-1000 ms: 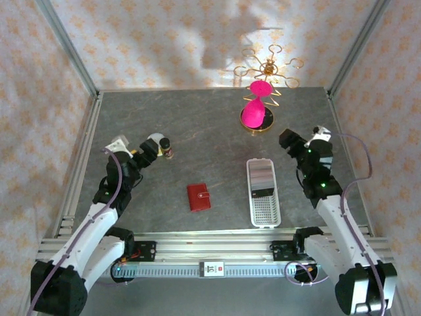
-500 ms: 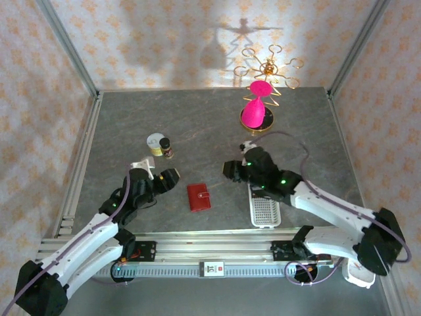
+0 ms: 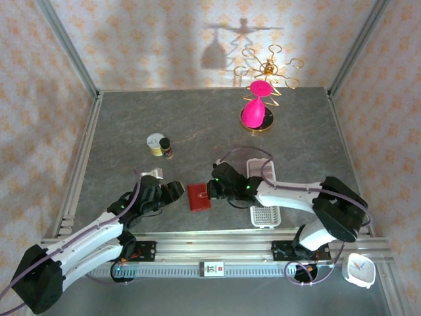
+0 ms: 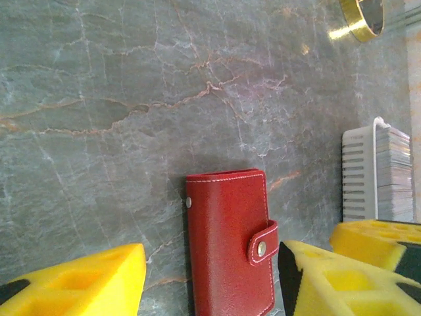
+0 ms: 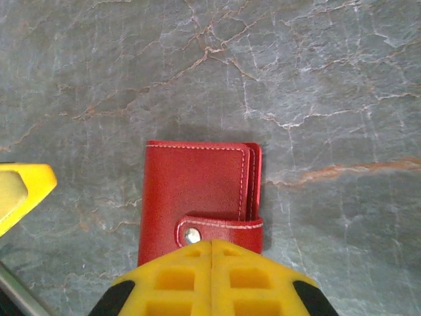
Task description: Put the credit cards into the card holder
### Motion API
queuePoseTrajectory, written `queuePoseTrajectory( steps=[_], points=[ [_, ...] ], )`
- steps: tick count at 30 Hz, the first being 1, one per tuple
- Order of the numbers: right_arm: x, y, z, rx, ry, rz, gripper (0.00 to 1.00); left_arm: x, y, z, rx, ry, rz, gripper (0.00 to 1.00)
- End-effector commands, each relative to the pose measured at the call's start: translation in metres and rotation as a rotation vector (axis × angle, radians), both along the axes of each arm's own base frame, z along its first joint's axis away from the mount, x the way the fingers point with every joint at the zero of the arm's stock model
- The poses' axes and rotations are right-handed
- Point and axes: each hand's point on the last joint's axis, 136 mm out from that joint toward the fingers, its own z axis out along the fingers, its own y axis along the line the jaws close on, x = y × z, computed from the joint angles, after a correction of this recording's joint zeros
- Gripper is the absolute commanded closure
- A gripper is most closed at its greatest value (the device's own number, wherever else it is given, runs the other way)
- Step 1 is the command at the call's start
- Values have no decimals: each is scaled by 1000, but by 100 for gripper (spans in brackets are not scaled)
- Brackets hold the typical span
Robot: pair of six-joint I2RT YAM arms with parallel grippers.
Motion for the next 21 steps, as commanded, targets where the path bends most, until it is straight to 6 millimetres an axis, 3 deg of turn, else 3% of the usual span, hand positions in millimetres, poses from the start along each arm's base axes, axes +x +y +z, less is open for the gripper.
queuePoseTrajectory(
  steps=[1,5,12,21],
  points=[
    [13,15,10,49,-34,-29,98,3,-6,5,-28,-17,2,43],
    [14,20,-7,18,-6,-22,100,1,-11,3,-53,-12,-7,49],
    [9,21,-26,8,28,-6,100,0,-16,0,-46,-18,-9,50],
    [-3,-12,-67,-97,78,-64,100,-2,-18,-10,-33,6,-1,49]
  ],
)
